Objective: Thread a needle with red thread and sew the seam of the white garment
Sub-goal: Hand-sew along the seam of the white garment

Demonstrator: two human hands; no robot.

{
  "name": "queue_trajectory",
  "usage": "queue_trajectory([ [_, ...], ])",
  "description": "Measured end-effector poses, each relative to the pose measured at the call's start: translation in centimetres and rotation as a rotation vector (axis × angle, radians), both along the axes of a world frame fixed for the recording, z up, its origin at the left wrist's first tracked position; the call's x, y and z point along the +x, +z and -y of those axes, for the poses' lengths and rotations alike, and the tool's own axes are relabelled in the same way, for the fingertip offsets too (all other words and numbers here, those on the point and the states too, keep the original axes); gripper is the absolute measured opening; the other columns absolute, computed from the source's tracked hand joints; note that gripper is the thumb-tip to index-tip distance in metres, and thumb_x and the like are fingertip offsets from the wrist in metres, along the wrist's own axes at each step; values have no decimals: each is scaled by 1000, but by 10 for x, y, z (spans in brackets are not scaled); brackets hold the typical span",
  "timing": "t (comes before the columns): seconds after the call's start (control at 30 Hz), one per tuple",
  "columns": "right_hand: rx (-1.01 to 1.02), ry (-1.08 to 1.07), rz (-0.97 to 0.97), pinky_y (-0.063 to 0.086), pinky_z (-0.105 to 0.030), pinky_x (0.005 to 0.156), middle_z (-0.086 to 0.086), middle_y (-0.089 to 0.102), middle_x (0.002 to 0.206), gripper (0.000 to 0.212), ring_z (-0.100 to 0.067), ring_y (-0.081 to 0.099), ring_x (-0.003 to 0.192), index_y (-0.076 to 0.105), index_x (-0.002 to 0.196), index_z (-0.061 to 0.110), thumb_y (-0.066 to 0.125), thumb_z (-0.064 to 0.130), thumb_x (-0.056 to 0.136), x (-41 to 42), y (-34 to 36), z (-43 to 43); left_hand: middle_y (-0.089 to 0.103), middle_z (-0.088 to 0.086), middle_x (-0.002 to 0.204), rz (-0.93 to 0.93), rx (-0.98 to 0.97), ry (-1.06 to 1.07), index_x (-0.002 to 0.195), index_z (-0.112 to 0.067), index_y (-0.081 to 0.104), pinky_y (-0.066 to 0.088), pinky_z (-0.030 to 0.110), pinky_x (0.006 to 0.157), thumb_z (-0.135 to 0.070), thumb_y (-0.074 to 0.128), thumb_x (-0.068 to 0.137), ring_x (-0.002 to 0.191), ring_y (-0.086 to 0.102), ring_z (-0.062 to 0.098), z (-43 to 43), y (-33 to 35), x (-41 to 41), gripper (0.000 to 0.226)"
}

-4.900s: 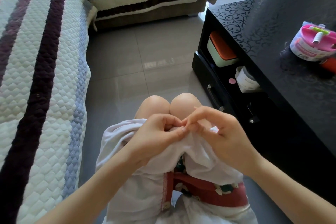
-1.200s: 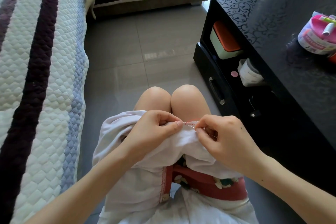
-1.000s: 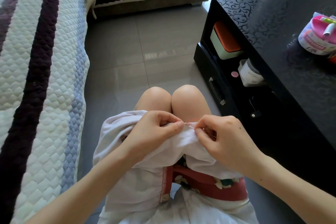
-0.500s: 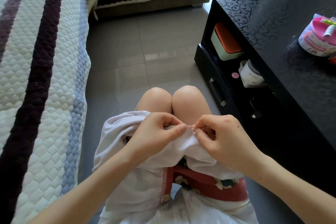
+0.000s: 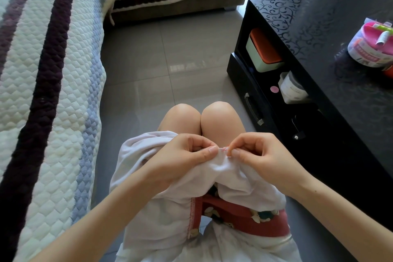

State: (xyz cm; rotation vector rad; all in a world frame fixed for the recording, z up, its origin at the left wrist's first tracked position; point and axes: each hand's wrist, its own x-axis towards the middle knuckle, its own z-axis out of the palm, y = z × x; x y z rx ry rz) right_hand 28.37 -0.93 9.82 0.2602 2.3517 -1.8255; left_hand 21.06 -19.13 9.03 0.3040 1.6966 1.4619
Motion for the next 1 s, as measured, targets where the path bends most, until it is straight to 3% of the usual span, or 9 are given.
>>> queue_trajectory([
  [0.1,-105,3,33,54,-27,83,-8,73,81,19,-17,70,88,70,80,4,57,-7,89,1,0,0,70,5,85,114,79,-10,86,-11,72,51,18,69,-28,66,86,78,64,10,1,0,-2,18],
  [0.27,-186,44,37,53,-25,77,-7,69,77,18,-13,66,80,70,82,5,57,-4,91,1,0,-1,70,7,84,189,147,-12,83,-12,73,51,19,71,-23,62,84,78,64,13,1,-1,-2,16],
  [0.47,-56,126,-12,51,-39,69,-11,66,76,9,-28,61,71,68,86,14,60,16,89,-2,-5,2,69,-1,75,119,119,-27,81,-11,71,47,14,63,-27,61,81,70,63,5,1,-1,-2,19],
  [0.63,152,116,-33,53,-27,63,-4,67,72,14,-14,64,66,66,79,13,63,2,88,-1,-8,-12,71,-3,73,101,146,9,78,-11,69,48,13,63,-26,60,79,69,64,3,0,-1,-1,18],
  [0.83,-25,74,-61,52,-22,60,-7,68,66,7,-13,64,61,68,80,2,65,-1,86,-5,-3,2,72,3,79,58,99,53,81,-10,71,49,16,65,-29,63,79,73,65,7,-6,-7,1,21],
  [0.9,84,77,-103,54,-26,62,-3,70,70,2,-10,67,65,70,88,11,69,10,86,-5,-4,2,72,2,77,35,91,57,82,-9,71,48,16,65,-23,62,86,72,64,5,-5,-7,0,17],
  [1.0,578,24,-367,54,-33,67,13,70,82,18,-9,67,76,67,98,31,66,40,82,0,-5,-3,71,1,77,35,94,82,83,-6,70,48,16,67,-18,62,89,73,62,6,-5,-10,-1,16],
])
